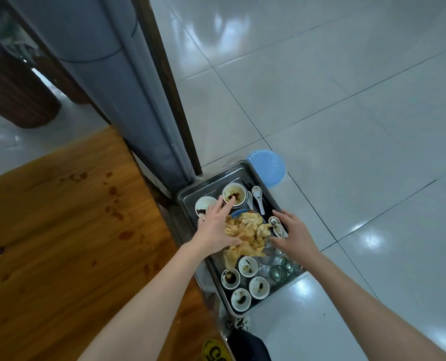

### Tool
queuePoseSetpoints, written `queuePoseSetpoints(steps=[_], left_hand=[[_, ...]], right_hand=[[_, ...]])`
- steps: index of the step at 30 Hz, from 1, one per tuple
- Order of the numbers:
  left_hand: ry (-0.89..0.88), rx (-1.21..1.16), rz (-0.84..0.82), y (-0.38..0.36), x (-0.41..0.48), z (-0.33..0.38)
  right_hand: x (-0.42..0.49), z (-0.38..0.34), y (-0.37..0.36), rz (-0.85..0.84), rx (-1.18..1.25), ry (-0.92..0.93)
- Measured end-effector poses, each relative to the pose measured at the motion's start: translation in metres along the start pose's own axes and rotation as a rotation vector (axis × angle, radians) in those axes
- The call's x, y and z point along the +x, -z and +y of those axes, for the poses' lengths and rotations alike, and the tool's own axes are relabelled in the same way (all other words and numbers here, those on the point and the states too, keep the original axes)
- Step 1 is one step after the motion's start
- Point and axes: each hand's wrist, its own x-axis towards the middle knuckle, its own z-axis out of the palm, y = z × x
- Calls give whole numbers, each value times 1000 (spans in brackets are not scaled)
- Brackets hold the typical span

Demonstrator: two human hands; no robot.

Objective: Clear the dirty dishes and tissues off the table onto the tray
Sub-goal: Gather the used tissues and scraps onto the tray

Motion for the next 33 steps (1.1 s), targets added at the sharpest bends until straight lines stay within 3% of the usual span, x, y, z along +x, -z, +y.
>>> queuePoseSetpoints(steps=[5,15,33], left_hand=[[-7,21,7,4,-12,-8],[3,-18,215,45,-87,-45],[307,-161,403,106,-273,-232]], right_hand=[[-11,-4,1,24,-2,-14],[-39,-64,-28,-8,-22,88],[-95,-247,-159,-161,-162,376]])
